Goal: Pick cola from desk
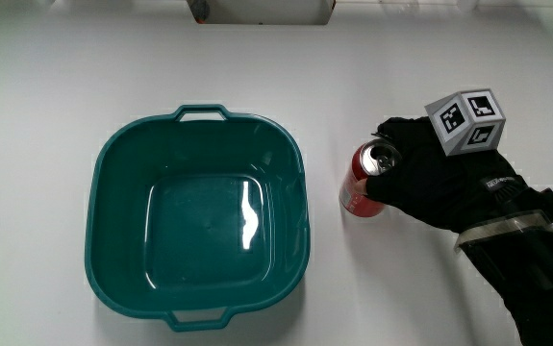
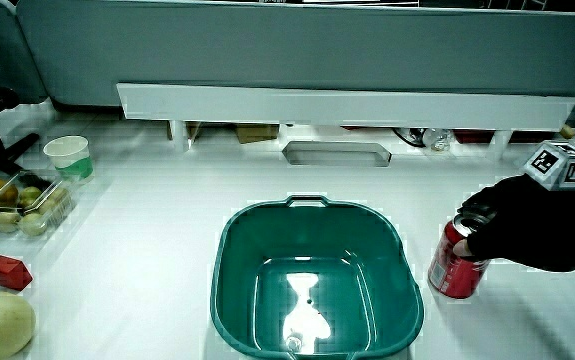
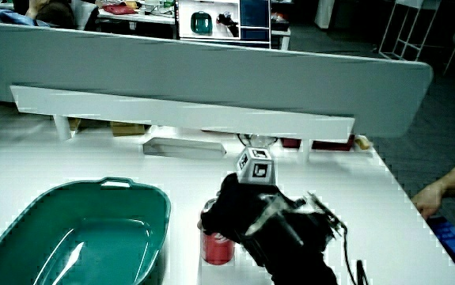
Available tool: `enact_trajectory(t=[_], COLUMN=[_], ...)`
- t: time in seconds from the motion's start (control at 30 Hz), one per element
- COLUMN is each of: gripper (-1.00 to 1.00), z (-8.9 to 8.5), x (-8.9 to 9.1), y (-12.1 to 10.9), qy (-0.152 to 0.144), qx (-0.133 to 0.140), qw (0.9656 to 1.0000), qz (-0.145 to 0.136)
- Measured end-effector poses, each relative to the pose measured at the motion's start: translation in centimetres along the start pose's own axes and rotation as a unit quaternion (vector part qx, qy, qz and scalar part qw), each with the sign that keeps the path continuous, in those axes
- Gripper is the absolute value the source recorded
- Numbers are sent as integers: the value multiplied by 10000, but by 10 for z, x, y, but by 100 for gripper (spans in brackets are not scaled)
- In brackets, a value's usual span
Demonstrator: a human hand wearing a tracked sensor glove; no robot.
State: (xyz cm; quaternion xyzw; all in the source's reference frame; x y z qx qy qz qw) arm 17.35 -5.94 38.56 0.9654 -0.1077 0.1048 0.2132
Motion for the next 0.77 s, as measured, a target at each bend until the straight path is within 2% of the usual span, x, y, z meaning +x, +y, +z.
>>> enact_trajectory(t=[0.17, 0.27, 0.4, 0.47, 0.5, 0.53, 0.57, 0.63, 0.67, 0.7, 0.73, 0.77], gripper=[100, 100, 100, 100, 100, 100, 100, 100, 100, 100, 100, 100], z=[-1, 4, 18, 24, 30, 36, 41, 51, 55, 61, 65, 67], x=[-1, -1, -5, -6, -9, -13, -15, -21, -23, -28, -32, -35], y=[-2, -3, -7, -8, -9, -10, -10, -13, -13, -14, -16, -16], qy=[-3, 2, 170, 30, 102, -86, 86, 173, 119, 251, 248, 411], qx=[-40, 58, 203, 414, 446, 595, 530, 648, 760, 733, 826, 803], qw=[10000, 10000, 9996, 9990, 9987, 9978, 9980, 9969, 9961, 9956, 9945, 9938], qz=[20, 26, 124, 178, 217, 295, 333, 421, 428, 523, 588, 648])
